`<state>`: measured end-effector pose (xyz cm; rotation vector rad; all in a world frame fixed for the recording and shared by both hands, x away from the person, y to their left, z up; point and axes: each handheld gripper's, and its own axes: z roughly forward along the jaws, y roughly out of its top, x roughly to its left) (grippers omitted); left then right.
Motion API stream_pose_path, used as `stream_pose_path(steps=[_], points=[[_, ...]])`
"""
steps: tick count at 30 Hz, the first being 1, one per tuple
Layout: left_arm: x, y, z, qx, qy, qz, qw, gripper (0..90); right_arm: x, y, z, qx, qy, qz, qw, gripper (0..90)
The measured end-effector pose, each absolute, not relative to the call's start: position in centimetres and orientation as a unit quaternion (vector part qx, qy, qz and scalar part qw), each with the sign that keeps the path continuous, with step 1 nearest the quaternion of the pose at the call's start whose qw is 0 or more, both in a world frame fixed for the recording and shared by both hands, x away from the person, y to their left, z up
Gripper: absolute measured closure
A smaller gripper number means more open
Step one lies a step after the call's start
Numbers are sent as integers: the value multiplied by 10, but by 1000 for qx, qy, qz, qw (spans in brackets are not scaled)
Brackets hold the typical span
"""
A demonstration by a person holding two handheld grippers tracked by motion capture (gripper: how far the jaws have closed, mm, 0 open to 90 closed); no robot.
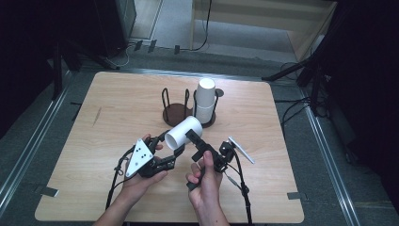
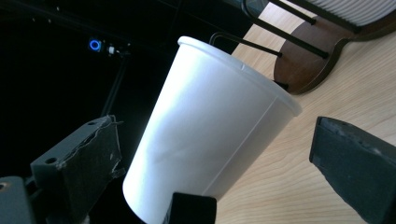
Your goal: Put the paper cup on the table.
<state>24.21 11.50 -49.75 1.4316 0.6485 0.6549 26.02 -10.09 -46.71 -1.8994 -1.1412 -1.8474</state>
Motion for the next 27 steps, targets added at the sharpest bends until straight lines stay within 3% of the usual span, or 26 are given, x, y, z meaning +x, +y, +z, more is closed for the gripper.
stream_pose_path(steps=[27], points=[[238,105,-500,641,264,295,658,364,283,-99,-478,-691,-312,-610,231,50]])
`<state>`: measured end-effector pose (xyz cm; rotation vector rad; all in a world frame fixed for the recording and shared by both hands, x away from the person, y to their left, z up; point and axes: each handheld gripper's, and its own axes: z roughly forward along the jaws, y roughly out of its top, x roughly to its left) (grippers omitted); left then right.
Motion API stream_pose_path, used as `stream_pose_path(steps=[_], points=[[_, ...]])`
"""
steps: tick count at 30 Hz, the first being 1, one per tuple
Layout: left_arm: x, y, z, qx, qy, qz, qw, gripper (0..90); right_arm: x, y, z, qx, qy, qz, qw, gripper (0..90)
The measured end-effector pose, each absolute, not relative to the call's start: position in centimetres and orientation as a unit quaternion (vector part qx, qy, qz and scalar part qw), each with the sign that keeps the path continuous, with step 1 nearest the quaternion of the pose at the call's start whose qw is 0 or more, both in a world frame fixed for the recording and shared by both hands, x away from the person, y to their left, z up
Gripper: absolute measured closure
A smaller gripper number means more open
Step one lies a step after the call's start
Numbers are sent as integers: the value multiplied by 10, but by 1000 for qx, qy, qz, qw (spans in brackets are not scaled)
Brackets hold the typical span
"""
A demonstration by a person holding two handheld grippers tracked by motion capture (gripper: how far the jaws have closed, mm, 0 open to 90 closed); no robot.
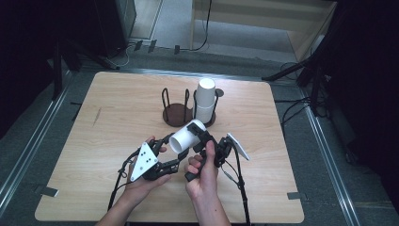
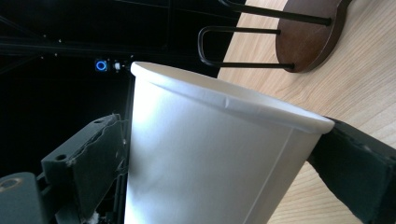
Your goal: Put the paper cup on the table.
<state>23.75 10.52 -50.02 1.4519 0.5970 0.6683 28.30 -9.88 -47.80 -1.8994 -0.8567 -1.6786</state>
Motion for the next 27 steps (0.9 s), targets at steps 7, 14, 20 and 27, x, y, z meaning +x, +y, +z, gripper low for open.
stream_pose_path(steps=[7,14,20,27], points=[[237,104,-500,645,263,293,654,363,285,-101,-483,-692,-296,-608,252,136],[238,105,-499,663,269,285,637,341,284,-101,-488,-681,-285,-622,261,235],[237,109,-491,682,296,267,613,260,281,-102,-487,-676,-290,-634,239,280],[238,115,-487,695,313,257,594,141,279,-110,-476,-666,-319,-656,157,290]])
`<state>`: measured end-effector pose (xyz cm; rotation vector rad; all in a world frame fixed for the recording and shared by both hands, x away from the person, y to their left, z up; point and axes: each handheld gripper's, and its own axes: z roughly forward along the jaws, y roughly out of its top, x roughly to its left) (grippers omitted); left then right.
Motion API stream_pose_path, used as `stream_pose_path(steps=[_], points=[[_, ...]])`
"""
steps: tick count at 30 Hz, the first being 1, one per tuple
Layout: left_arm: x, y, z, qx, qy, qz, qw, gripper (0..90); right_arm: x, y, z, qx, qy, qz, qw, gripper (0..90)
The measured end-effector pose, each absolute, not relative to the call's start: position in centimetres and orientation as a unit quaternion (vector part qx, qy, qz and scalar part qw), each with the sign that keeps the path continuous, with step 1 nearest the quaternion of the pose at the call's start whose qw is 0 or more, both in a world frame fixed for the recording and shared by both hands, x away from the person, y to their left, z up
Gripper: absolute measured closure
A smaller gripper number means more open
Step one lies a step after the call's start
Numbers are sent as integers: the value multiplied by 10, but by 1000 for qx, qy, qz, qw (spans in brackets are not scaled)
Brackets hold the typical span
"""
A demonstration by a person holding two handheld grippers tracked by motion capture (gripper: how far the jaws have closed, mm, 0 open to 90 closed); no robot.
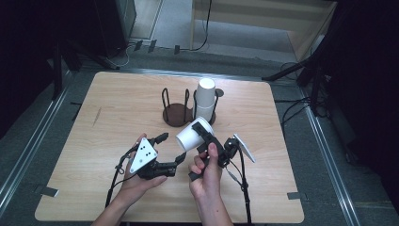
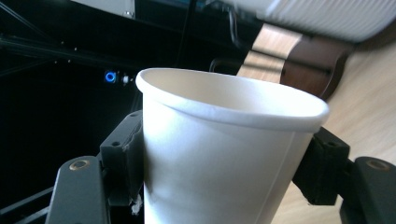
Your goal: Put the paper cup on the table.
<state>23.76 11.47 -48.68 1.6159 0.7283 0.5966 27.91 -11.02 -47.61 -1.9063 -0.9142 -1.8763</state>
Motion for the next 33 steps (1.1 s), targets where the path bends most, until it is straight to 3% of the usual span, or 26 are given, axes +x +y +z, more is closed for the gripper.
stream_pose_path(steps=[2,6,16,24,33], points=[[238,116,-487,699,316,254,588,132,279,-112,-475,-667,-322,-657,145,290],[236,120,-485,704,323,249,581,97,280,-118,-470,-668,-351,-654,58,292],[239,143,-484,697,357,241,573,89,280,-124,-467,-642,-396,-655,-40,295],[239,161,-483,693,372,245,567,89,277,-118,-456,-590,-465,-641,-159,292],[237,178,-487,687,389,247,561,90,275,-121,-454,-553,-510,-616,-235,291]])
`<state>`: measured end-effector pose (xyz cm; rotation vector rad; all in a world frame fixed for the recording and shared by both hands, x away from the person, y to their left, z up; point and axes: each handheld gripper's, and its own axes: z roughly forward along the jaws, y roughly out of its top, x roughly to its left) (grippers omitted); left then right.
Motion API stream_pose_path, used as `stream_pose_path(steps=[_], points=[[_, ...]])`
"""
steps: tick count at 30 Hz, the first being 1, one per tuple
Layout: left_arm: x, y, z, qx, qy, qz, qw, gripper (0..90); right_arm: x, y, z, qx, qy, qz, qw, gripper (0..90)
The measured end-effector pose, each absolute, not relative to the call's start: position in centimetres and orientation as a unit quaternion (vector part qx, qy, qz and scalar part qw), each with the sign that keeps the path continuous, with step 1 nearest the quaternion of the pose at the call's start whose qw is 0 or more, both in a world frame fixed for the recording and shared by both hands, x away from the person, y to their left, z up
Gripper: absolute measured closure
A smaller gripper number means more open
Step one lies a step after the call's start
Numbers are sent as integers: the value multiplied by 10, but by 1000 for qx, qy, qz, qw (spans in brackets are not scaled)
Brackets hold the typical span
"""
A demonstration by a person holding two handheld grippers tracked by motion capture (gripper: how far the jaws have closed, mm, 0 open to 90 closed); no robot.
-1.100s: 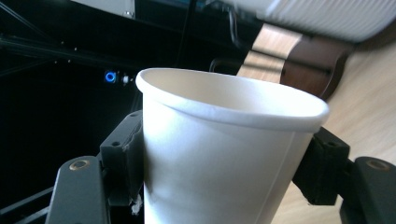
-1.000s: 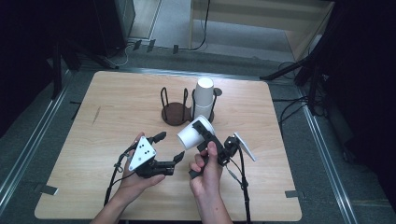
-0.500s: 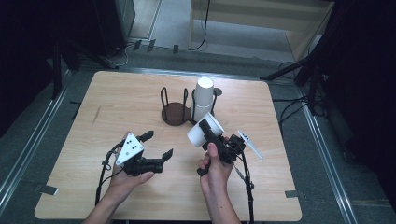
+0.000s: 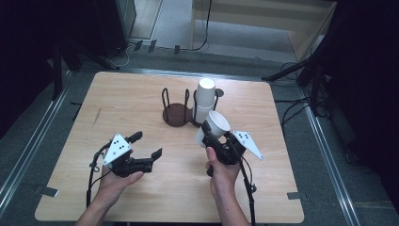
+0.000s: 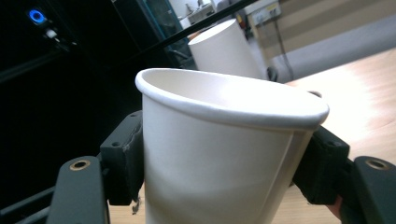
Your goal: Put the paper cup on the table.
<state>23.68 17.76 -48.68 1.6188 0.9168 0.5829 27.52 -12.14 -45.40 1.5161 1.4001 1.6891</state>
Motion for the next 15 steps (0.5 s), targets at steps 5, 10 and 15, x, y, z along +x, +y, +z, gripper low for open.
stream_pose_path(steps=[5,10,15], points=[[235,191,-496,683,408,260,547,89,276,-125,-454,532,530,603,269,290],[234,201,-503,680,420,262,541,85,276,-130,-454,512,533,605,296,293],[232,218,-508,669,436,269,539,76,279,-135,-455,481,540,603,337,294]])
